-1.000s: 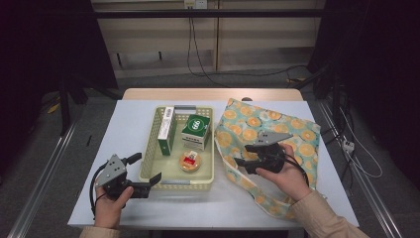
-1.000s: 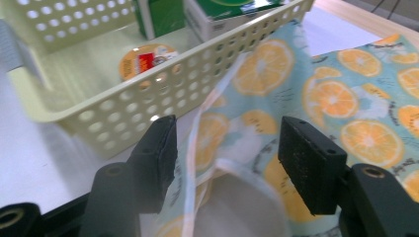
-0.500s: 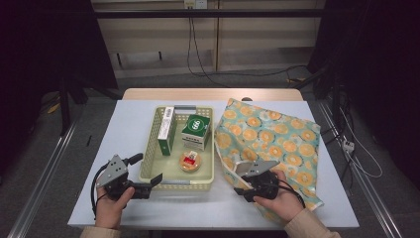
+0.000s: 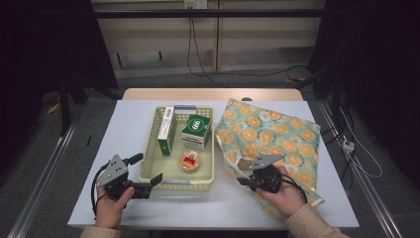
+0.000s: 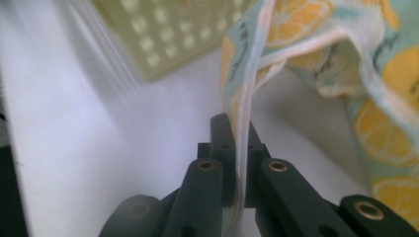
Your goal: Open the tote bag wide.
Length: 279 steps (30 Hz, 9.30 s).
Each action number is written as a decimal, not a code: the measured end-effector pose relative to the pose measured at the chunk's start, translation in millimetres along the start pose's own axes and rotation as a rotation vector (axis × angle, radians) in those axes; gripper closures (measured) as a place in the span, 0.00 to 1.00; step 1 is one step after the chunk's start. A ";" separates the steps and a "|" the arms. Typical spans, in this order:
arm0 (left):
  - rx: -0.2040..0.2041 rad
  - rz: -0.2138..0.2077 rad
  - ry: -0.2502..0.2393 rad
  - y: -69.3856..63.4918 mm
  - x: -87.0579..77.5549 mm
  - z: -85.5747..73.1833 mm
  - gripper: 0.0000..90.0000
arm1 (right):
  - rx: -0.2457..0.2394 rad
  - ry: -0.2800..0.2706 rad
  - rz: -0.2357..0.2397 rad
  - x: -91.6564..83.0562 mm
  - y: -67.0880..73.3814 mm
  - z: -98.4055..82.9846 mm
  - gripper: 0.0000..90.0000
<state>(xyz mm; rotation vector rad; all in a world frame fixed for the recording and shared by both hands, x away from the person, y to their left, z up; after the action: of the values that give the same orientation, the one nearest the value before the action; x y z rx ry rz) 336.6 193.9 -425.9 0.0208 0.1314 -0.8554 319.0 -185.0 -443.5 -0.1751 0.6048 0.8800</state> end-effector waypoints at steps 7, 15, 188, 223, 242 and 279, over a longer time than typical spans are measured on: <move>0.003 0.003 -0.006 -0.3 -1.0 1.8 0.04 | 0.015 -0.076 0.048 -17.4 4.3 30.9 1.00; 0.009 0.000 -0.001 -0.2 -0.4 1.4 0.04 | -0.003 -0.119 0.144 -23.3 27.7 59.7 1.00; 0.014 -0.009 0.025 -2.5 3.3 -2.0 0.05 | 0.037 0.006 0.111 -3.3 -14.9 -6.6 1.00; 0.013 -0.010 0.026 -1.4 2.3 -2.2 0.05 | 0.153 -0.043 -0.182 -30.8 -97.4 -14.0 0.94; 0.010 -0.014 0.021 -3.8 3.2 -1.5 0.05 | -0.030 -0.061 -0.168 -19.3 -65.4 18.7 1.00; 0.016 -0.015 0.023 -2.6 2.1 -1.2 0.05 | -0.057 0.082 -0.076 -6.9 -33.9 -35.7 0.53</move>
<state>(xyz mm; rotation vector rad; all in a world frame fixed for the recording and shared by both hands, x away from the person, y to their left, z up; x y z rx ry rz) 335.9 190.7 -427.3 0.0443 0.1464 -0.8711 326.5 -224.8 -472.2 -0.2849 0.6461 0.8199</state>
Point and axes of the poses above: each handheld gripper's, and its own axes: x roughly forward along the jaws, z roughly out of its top, y roughly to its left, the point moved 3 cm from there along x, roughly forward along the jaws, and after that the axes turned 10 degrees about -y, right-handed, at the moved point
